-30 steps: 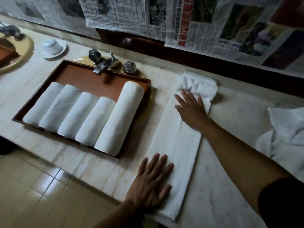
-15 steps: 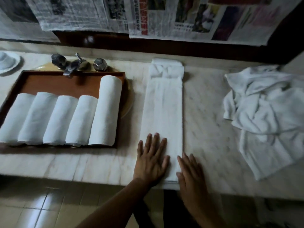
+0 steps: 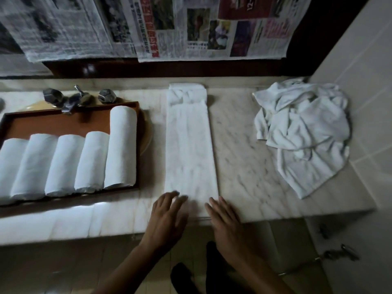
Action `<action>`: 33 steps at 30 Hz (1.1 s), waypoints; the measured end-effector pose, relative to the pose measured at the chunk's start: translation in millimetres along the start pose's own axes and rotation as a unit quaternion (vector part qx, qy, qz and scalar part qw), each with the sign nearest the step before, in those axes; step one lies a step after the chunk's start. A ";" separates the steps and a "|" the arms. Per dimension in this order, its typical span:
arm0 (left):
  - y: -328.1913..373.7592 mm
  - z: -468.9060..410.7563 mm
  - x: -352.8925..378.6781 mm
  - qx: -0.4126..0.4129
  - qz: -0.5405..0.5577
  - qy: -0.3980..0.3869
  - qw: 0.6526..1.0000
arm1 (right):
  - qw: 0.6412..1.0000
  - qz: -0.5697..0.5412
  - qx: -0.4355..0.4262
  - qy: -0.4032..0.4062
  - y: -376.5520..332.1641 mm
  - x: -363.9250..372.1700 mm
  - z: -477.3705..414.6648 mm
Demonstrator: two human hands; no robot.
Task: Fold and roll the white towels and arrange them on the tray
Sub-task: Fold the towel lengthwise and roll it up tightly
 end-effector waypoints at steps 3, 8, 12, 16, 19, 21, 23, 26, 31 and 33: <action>-12.3 28.6 7.0 0.088 -0.037 -0.068 0.993 | 0.998 -0.007 -0.054 0.007 0.1 3.7 8.7; -29.6 30.0 5.8 0.087 -0.032 -0.131 0.987 | 0.998 -0.024 -0.065 0.008 7.3 7.3 13.0; -23.2 32.3 -9.1 0.074 0.000 -0.130 0.989 | 0.998 -0.034 -0.057 0.012 5.3 1.5 6.9; -20.1 33.7 -14.2 0.081 -0.003 -0.131 0.988 | 0.997 -0.020 -0.068 0.023 3.3 -9.3 5.5; -20.0 35.1 -16.6 0.074 -0.011 -0.138 0.988 | 0.998 -0.016 -0.060 0.020 2.9 -13.8 3.4; -20.7 35.5 -16.5 0.073 -0.017 -0.140 0.987 | 0.999 -0.006 -0.047 0.016 3.3 -17.0 2.0; -21.4 36.8 -14.6 0.069 -0.025 -0.135 0.988 | 0.999 0.002 -0.031 0.009 2.7 -19.4 0.5; -20.7 38.4 -11.1 0.050 -0.027 -0.122 0.991 | 1.000 -0.004 -0.006 -0.006 1.0 -19.8 -0.3; -30.7 34.7 -14.6 -0.055 0.000 -0.091 0.994 | 0.998 -0.008 0.046 -0.049 2.8 -25.7 -8.1; -31.2 32.7 -22.2 -0.106 0.027 -0.086 0.990 | 0.996 -0.015 0.054 -0.063 1.7 -30.2 -11.3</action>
Point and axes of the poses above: each hand's wrist, its own z-axis away from the middle knuckle, its own x-axis out of the palm, y = z × x, the point moved 3 cm from there along -z, towards the middle knuckle, and after that the axes turned 4 degrees about -z, right-handed, at the moved point
